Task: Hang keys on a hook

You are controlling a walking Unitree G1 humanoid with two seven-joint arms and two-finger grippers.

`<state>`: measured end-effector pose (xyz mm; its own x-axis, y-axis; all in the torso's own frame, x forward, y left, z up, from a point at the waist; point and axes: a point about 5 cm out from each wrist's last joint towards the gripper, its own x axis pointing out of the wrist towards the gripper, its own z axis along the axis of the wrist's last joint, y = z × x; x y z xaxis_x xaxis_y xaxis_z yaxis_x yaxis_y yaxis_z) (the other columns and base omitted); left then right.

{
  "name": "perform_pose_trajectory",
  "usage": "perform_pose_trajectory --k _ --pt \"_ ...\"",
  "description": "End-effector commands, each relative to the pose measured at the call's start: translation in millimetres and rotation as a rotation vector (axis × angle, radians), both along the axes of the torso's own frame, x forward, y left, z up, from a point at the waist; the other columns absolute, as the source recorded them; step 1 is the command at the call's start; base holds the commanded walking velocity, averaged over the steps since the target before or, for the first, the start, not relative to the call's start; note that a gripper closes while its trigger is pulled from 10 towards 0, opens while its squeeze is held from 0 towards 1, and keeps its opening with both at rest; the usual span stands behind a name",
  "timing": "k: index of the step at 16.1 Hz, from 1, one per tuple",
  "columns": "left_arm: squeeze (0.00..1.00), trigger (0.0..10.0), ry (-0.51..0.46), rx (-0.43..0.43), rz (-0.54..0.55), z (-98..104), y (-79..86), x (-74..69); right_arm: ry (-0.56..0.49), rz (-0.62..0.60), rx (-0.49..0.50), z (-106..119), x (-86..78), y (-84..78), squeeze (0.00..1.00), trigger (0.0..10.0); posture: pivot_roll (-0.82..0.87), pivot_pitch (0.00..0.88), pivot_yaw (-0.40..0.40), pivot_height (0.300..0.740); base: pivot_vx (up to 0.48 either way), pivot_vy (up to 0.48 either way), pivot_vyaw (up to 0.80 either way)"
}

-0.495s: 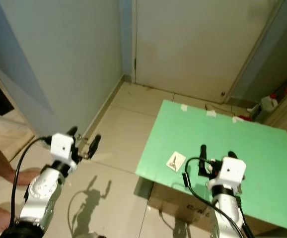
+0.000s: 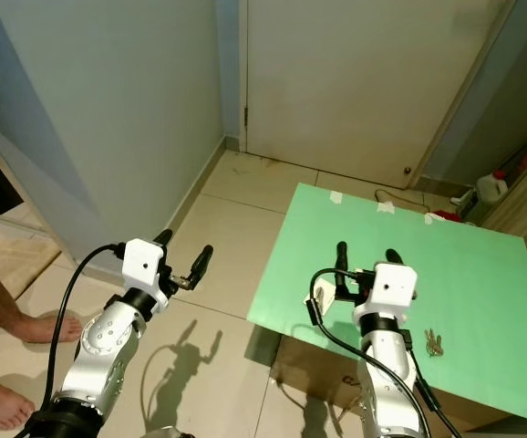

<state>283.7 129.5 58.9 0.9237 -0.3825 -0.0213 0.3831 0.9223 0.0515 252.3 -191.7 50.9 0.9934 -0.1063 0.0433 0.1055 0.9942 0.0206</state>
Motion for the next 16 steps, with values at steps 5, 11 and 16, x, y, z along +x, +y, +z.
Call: perform_pose_trajectory --k 5,11,16 --pt "0.0 10.0 0.03 0.028 -0.025 -2.2 -6.4 4.7 0.058 0.018 0.014 -5.3 8.4 3.1 0.0 10.0 -0.09 0.011 0.011 0.74 0.0 0.0 -0.47" --pt "0.0 10.0 0.041 0.041 -0.039 -5.6 -12.1 2.1 0.077 0.027 0.024 -9.0 9.0 4.2 0.0 10.0 -0.08 0.015 0.011 0.74 0.0 0.0 -0.79" --pt "0.0 10.0 0.048 0.048 -0.046 -7.3 -14.0 1.5 0.088 0.029 0.023 -11.5 8.8 3.8 0.0 10.0 -0.08 0.013 0.011 0.74 0.0 0.0 -0.77"
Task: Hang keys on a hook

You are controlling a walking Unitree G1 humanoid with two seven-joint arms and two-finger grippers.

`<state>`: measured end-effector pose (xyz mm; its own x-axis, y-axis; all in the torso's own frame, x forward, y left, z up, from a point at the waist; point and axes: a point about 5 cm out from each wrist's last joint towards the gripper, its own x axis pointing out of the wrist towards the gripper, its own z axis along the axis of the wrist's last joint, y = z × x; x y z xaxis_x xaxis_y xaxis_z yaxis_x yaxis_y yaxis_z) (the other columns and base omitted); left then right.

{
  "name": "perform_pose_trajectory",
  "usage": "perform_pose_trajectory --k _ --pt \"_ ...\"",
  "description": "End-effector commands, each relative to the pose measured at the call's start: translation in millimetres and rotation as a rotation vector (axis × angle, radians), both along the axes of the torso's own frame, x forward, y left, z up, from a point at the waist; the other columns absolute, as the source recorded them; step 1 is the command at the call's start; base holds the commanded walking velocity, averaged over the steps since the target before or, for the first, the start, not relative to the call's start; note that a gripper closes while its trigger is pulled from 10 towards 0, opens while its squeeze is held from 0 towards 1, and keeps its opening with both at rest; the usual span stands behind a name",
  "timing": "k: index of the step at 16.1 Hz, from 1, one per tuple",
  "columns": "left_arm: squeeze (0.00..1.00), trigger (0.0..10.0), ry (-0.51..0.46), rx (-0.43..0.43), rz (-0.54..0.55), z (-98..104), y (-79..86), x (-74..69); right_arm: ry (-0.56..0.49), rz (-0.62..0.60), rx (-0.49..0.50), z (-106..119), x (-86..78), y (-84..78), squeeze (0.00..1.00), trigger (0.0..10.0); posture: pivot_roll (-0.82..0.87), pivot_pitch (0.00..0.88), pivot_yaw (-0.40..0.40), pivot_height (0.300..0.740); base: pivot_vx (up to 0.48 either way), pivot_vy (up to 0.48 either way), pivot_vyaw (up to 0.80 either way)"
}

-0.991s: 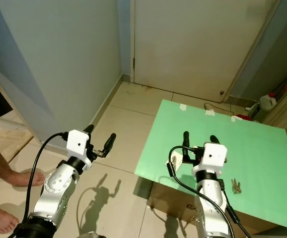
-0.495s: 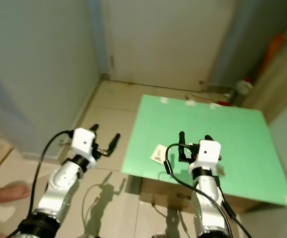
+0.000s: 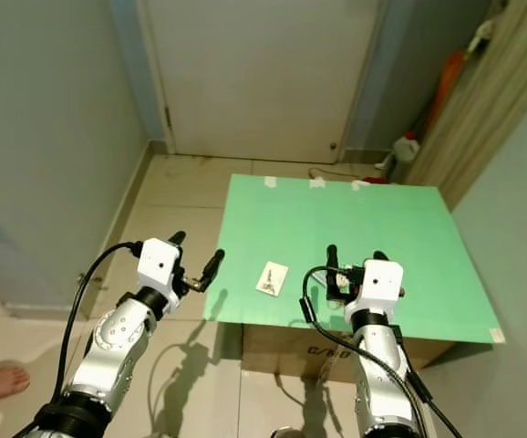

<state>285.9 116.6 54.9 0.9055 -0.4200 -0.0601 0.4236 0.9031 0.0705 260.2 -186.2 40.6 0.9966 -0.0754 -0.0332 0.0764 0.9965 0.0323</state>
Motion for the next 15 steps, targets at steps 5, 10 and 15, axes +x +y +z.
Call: perform_pose_trajectory --k 5,10,15 --pt "0.0 10.0 0.029 0.012 -0.008 -4.0 1.7 0.2 0.018 0.01 -0.028 -2.7 1.4 -1.1 0.0 10.0 -0.08 0.005 0.008 0.74 0.0 0.0 -0.78" --pt "0.0 10.0 0.017 0.041 -0.016 -2.8 3.1 2.0 0.021 0.017 -0.04 -4.2 0.7 1.0 0.0 10.0 -0.08 0.005 0.008 0.74 0.374 0.0 0.0" --pt "0.0 10.0 0.033 0.109 -0.071 -5.3 -3.7 4.8 0.044 0.029 -0.044 -7.5 0.1 3.9 0.0 10.0 -0.08 0.018 0.009 0.74 0.384 0.0 0.0"
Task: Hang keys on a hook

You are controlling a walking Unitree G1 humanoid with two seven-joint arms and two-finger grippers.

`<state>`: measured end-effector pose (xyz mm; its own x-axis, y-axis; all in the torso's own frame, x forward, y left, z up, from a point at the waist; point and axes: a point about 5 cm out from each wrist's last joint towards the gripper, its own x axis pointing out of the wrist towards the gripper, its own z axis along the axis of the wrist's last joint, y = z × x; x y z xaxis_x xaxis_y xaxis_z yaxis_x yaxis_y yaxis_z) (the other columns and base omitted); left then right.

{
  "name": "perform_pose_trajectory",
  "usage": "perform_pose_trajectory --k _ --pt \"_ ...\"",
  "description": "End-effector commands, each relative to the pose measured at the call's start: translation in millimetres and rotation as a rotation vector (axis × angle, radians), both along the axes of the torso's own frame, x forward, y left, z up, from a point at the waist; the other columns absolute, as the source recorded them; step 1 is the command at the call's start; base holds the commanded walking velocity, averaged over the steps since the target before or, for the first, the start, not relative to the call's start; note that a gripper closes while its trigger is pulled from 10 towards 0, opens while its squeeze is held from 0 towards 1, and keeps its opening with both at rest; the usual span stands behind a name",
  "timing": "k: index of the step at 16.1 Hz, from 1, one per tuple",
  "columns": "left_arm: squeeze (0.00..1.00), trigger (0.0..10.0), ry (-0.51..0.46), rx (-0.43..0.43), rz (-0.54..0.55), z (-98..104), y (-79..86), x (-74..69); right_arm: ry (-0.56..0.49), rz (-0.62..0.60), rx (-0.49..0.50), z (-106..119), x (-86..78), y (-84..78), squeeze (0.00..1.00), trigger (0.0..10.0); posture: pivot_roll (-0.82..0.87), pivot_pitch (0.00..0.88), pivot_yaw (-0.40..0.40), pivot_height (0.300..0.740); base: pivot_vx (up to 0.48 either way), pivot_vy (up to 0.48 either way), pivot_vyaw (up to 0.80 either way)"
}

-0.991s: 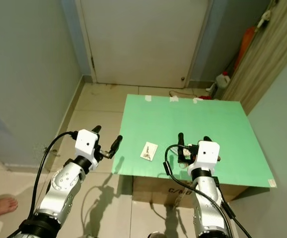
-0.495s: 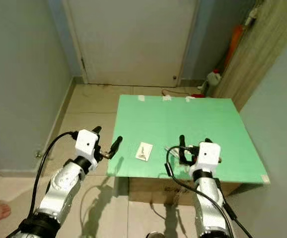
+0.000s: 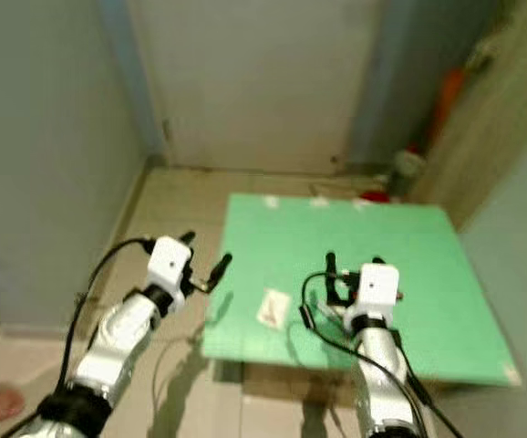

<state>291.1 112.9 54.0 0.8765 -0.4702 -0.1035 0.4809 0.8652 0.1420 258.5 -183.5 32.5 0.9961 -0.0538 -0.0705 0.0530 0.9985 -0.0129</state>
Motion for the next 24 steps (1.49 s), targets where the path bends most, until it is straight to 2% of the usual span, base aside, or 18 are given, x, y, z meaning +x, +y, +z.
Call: perform_pose_trajectory --k 1,5,9,11,13,16,18,20,24 --pt "0.0 10.0 0.032 0.023 -0.004 -4.5 -0.1 0.5 0.009 0.008 0.014 -0.6 1.5 2.6 0.0 10.0 -0.08 0.021 0.009 0.74 0.0 0.0 -0.64" --pt "0.0 10.0 0.064 0.04 -0.02 -7.1 -2.3 3.7 0.012 0.005 0.0 -1.8 -0.7 2.5 0.0 10.0 -0.08 0.032 0.011 0.74 0.0 0.0 -0.61" --pt "0.0 10.0 0.124 0.073 -0.163 -13.4 -21.9 2.3 0.025 0.006 0.001 -4.4 -2.6 3.6 0.0 10.0 -0.09 0.041 0.008 0.74 0.0 0.0 0.0" --pt "0.0 10.0 0.157 0.128 -0.258 -18.3 -34.7 1.8 0.017 0.003 0.001 -3.3 -2.1 3.4 0.0 10.0 -0.09 0.047 0.006 0.74 0.0 0.0 0.0" --pt "0.0 10.0 0.186 0.173 -0.263 -21.5 -33.7 8.0 0.007 0.001 -0.003 -0.7 -2.7 2.6 0.0 10.0 -0.11 0.057 0.007 0.74 0.0 0.0 0.0" --pt "0.0 10.0 0.223 0.273 -0.178 -24.2 -24.6 19.3 -0.003 -0.011 -0.024 2.7 -10.6 -6.7 0.0 10.0 -0.15 0.074 -0.003 0.74 0.0 0.0 0.0" --pt "0.0 10.0 0.253 0.297 -0.196 -31.1 -26.9 15.5 0.005 -0.024 -0.032 1.4 -14.8 -12.2 0.0 10.0 -0.17 0.075 -0.004 0.74 0.0 0.0 0.0" --pt "0.0 10.0 0.304 0.249 -0.221 -38.9 -31.5 8.8 0.002 -0.027 -0.034 4.1 -15.7 -13.0 0.0 10.0 -0.19 0.081 -0.005 0.74 0.0 0.0 0.0" --pt "0.0 10.0 0.351 0.291 -0.246 -49.1 -40.7 0.6 -0.035 -0.001 -0.07 21.9 -21.8 -22.7 0.0 10.0 -0.26 0.102 -0.044 0.74 0.0 0.0 0.0"
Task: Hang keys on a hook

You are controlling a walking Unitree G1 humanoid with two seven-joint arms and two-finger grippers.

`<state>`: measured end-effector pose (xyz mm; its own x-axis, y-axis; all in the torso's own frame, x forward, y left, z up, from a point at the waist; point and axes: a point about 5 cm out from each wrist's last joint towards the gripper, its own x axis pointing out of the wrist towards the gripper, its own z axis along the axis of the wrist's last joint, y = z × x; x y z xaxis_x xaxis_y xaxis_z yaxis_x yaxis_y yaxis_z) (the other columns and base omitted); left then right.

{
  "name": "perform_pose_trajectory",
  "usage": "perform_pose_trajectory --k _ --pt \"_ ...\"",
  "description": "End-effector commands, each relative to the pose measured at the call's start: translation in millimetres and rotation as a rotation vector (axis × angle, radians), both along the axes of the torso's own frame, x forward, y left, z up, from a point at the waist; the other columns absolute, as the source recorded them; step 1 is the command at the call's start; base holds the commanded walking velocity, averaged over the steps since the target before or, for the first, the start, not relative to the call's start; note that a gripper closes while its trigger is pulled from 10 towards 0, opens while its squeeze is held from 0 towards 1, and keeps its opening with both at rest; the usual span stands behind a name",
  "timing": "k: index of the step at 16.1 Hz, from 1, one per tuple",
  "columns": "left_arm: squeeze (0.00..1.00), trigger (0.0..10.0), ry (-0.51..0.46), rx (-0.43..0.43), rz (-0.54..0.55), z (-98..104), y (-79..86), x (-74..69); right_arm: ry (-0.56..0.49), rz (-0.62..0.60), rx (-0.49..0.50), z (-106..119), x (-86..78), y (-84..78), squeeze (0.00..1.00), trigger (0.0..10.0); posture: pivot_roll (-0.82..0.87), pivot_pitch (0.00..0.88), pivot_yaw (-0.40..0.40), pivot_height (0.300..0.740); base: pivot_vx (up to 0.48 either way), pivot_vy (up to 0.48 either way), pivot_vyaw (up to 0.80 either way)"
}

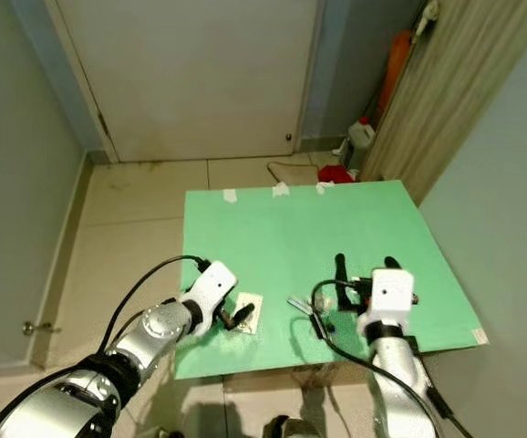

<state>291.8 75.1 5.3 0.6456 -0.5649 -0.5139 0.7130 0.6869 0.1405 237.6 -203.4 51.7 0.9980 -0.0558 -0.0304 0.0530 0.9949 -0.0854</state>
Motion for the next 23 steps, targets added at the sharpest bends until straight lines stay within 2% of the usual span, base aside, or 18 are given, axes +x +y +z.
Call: perform_pose_trajectory --k 1,3,5,6,7,8,10,11,12,13,14,18,19,22,23 --pt "0.0 10.0 0.008 0.027 -0.023 -1.0 -3.4 -0.5 0.001 0.0 0.001 3.9 -2.1 -3.8 0.0 10.0 -0.26 0.103 -0.044 0.74 0.0 0.0 0.0" --pt "0.0 10.0 0.001 0.106 -0.045 -10.2 -2.1 -8.5 0.024 -0.011 0.0 1.5 -7.2 -7.3 0.0 10.0 -0.26 0.106 -0.038 0.74 0.0 0.0 0.0" --pt "0.0 10.0 -0.033 0.111 -0.054 -14.1 -4.9 -14.8 0.035 -0.013 0.007 0.7 -8.5 -6.3 0.0 10.0 -0.26 0.109 -0.044 0.74 0.0 0.0 0.0" --pt "0.0 10.0 -0.092 0.065 -0.036 -10.4 -8.6 -15.1 0.038 -0.007 0.01 1.0 -8.9 -4.6 0.0 10.0 -0.25 0.106 -0.046 0.74 0.0 0.0 0.0" --pt "0.0 10.0 -0.11 0.016 0.007 -8.1 -8.7 -14.5 0.036 -0.002 0.012 0.9 -8.1 -3.0 0.0 10.0 -0.25 0.104 -0.044 0.74 0.0 0.0 0.0" --pt "0.0 10.0 -0.141 0.026 0.025 -8.3 -6.1 -15.2 0.042 0.006 0.017 -0.6 -6.7 0.2 0.0 10.0 -0.24 0.099 -0.041 0.74 0.0 0.0 0.0" --pt "0.0 10.0 -0.259 -0.068 0.113 9.2 9.0 -4.4 0.081 0.073 0.06 -11.0 -1.1 13.8 0.0 10.0 -0.19 0.103 -0.025 0.74 0.0 0.0 0.0" --pt "0.0 10.0 -0.296 -0.135 0.151 19.1 18.6 -1.2 0.136 0.123 0.088 -21.7 -0.6 21.7 0.0 10.0 -0.13 0.111 -0.016 0.74 0.0 0.0 0.0" --pt "0.0 10.0 -0.311 -0.162 0.159 23.0 22.5 -1.0 0.161 0.147 0.101 -26.4 -0.7 25.1 0.0 10.0 -0.13 0.111 -0.016 0.74 0.0 0.0 0.0" --pt "0.0 10.0 -0.337 -0.233 0.178 32.0 32.8 -8.9 0.205 0.198 0.111 -37.1 -1.0 33.5 0.0 10.0 -0.04 0.123 -0.018 0.74 0.0 0.0 0.0" --pt "0.0 10.0 -0.345 -0.256 0.18 35.9 38.7 -18.0 0.236 0.239 0.118 -43.4 -0.7 39.9 0.0 10.0 -0.01 0.128 -0.023 0.74 0.0 0.0 0.0" --pt "0.0 10.0 -0.35 -0.296 0.188 47.1 48.1 -45.0 0.27 0.316 0.113 -50.6 7.5 54.5 0.0 10.0 0.07 0.135 -0.05 0.74 0.0 0.0 0.0" --pt "0.0 10.0 -0.356 -0.29 0.161 59.6 52.8 -58.6 0.284 0.332 0.106 -54.2 11.3 57.1 0.0 10.0 0.12 0.151 -0.062 0.74 0.0 0.0 0.0" --pt "0.0 10.0 -0.355 -0.263 0.184 71.4 66.7 -72.2 0.315 0.331 0.109 -61.3 13.5 60.6 0.0 10.0 0.18 0.193 -0.059 0.74 0.0 0.0 0.0" --pt "0.0 10.0 -0.358 -0.26 0.186 72.1 66.8 -75.9 0.325 0.329 0.114 -63.2 13.8 61.2 0.0 10.0 0.2 0.209 -0.063 0.74 0.0 0.0 0.0"
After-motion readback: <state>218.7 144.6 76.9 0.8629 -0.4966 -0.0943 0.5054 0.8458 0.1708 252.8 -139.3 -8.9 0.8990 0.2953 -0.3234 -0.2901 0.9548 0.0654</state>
